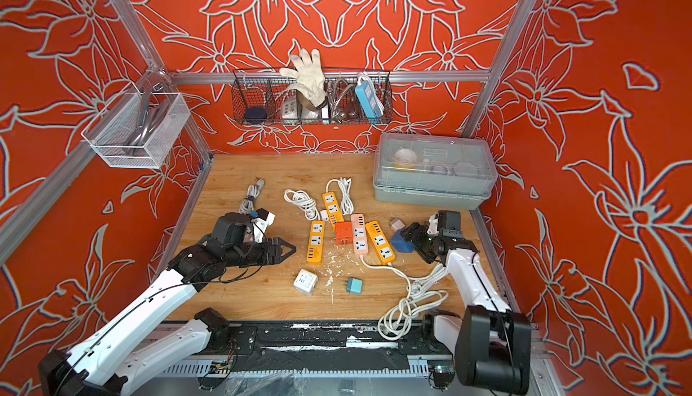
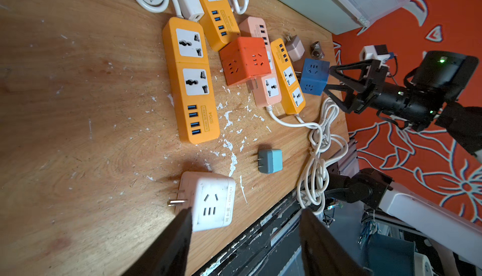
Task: Pull the plug off the socket
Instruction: Place the plug at the center of the board, then move the plug to the center of the board.
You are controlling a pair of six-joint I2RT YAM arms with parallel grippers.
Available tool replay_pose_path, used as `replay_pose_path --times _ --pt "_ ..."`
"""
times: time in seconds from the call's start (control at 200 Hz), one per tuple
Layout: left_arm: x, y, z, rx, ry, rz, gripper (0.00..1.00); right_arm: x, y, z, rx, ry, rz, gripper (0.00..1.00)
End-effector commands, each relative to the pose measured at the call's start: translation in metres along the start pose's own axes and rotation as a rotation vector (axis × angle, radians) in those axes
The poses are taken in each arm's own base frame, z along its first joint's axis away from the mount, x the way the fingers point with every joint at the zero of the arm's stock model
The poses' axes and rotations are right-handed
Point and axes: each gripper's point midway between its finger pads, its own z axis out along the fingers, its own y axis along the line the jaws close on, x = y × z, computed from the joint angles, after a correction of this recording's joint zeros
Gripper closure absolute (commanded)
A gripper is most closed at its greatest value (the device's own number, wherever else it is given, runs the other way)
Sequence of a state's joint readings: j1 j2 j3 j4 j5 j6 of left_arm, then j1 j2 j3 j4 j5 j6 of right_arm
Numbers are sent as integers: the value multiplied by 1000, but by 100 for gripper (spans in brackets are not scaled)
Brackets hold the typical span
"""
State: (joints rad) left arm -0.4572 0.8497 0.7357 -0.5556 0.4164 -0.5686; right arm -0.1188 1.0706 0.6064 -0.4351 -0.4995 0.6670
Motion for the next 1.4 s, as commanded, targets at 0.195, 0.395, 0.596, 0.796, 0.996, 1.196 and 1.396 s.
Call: replay_pose_path --times 0.195,0.395,0.596,0.796,0.996,1.196,1.396 --pt "35 23 6 -50 104 -87 37 19 45 -77 -153 -113 -163 23" --pt "54 41 11 -132 158 -152 38 44 113 -80 -622 -60 -82 28" --pt "81 54 24 -263 277 -151 38 91 127 -72 -684 38 -175 27" --pt "78 43 50 -237 302 -157 36 114 127 -65 -715 108 -206 27" --pt "70 43 72 -236 295 -197 37 122 130 -69 -739 149 -242 27" --pt "79 35 89 -219 355 -213 44 124 133 -76 -745 161 -276 27" --pt "81 -4 112 -128 357 -223 48 124 135 -77 -741 155 -294 27"
